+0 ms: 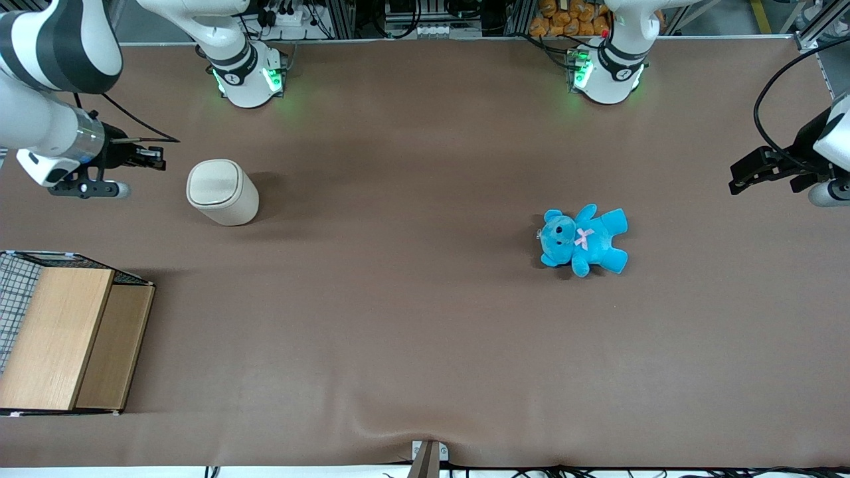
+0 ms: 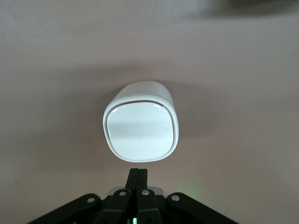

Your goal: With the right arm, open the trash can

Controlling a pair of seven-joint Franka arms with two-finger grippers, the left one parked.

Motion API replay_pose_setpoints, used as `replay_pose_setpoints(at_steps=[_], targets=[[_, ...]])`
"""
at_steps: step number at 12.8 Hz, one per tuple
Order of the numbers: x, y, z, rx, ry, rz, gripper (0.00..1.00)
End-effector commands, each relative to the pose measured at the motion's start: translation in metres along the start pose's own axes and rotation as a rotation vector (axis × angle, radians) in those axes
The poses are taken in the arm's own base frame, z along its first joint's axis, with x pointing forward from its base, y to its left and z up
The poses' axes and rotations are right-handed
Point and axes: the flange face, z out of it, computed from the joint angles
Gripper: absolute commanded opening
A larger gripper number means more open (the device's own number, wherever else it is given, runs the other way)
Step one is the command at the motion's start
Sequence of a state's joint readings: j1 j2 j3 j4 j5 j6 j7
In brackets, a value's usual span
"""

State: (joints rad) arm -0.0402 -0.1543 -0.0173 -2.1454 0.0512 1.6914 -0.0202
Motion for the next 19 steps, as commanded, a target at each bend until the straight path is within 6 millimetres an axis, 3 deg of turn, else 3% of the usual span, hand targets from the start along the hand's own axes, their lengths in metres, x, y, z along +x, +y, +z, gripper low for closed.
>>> replay_pose_setpoints(at_steps=[1, 11, 19], targets=[[-0.011, 0.004, 0.02, 0.012, -0.003, 0.01, 0.0], [-0.012, 0.025, 0.107, 0.016, 0.042, -0.001, 0.0], [-0.008, 0.035, 0.137, 0.015, 0.08, 0.01, 0.0]])
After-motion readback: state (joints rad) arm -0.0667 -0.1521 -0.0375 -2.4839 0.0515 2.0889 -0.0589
